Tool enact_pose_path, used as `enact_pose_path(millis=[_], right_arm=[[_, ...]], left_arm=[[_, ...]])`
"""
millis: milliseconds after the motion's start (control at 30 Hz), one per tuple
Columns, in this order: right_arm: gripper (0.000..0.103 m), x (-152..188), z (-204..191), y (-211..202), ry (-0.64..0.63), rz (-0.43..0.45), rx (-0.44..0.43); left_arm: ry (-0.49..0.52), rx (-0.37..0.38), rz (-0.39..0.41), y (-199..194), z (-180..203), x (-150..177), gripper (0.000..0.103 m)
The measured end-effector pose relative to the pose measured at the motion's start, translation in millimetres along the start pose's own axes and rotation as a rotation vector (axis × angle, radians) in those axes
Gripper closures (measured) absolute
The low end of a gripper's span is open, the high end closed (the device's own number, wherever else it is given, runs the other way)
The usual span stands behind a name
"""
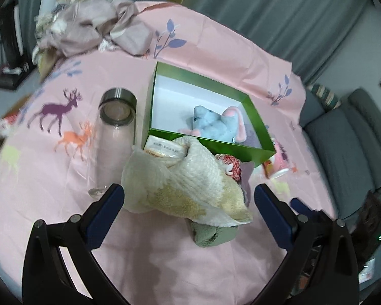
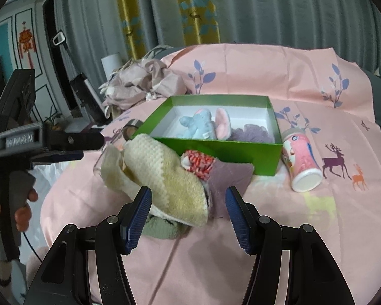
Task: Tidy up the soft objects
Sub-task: 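Reach the right gripper to the cream knitted towel and grasp it, then lift the cream towel into the green box and release it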
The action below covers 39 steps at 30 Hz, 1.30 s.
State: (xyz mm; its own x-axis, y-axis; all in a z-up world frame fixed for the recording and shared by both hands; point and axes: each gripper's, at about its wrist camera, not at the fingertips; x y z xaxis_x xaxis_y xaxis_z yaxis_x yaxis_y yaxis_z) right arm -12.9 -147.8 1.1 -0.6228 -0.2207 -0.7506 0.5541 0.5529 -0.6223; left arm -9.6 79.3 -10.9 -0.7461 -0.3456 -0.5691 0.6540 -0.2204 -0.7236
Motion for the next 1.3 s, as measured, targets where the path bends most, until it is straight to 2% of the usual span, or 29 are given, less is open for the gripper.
enact_pose_path(millis=[100, 133, 333, 600, 700, 800, 833, 867, 933, 1000, 1067, 1300], right_arm=[[0.042, 2, -1, 7, -0.002, -0.015, -0.026], [0.042, 3, -2, 8, -0.003, -0.02, -0.038], [0.042, 11, -14, 31, -0.03, -0.073, -0.128], [0.042, 15, -26, 64, -0.069, -0.142, -0.156], [0.042, 15, -30, 75, -0.087, -0.159, -0.168], [0.042, 12, -34, 88, -0.113, -0.178, -0.173], [0.048, 12, -36, 90, -0.118, -0.181, -0.174], [0.059, 13, -37, 92, -0.122, -0.185, -0.184], [0.073, 12, -36, 97, -0.115, -0.193, -0.205], [0.083, 13, -35, 98, -0.109, -0.196, -0.213], [0.09, 13, -34, 98, -0.1, -0.195, -0.225], [0.092, 7, -39, 75, -0.114, -0.135, -0.238]], left_arm=[[-0.086, 0.1, -0.037, 5, -18, -1, 0.001], [-0.105, 0.112, -0.045, 7, -21, 0, 0.001], [-0.159, 0.137, -0.123, 28, -28, 9, 0.002], [-0.144, 0.153, -0.185, 51, -18, 13, 0.009], [-0.137, 0.153, -0.197, 58, -17, 14, 0.02], [-0.151, 0.163, -0.215, 66, -18, 15, 0.04], [-0.162, 0.173, -0.219, 67, -20, 15, 0.05], [-0.175, 0.184, -0.223, 69, -22, 16, 0.062], [-0.19, 0.18, -0.235, 72, -26, 17, 0.075], [-0.195, 0.18, -0.248, 75, -28, 19, 0.077], [-0.196, 0.187, -0.255, 74, -28, 20, 0.087], [-0.141, 0.218, -0.187, 44, -15, 14, 0.087]])
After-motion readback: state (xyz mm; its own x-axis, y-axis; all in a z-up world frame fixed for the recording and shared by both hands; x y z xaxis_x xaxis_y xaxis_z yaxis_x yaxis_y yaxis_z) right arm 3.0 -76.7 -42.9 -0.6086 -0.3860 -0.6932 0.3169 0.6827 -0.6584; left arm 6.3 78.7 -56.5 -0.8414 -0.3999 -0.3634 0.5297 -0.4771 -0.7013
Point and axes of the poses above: each gripper's, at about its wrist camera, not at the fingertips, and y roughly the way its jaws point, z to its right, x to its underside, and after that the axes turned 6 degrees about -x, right-handed
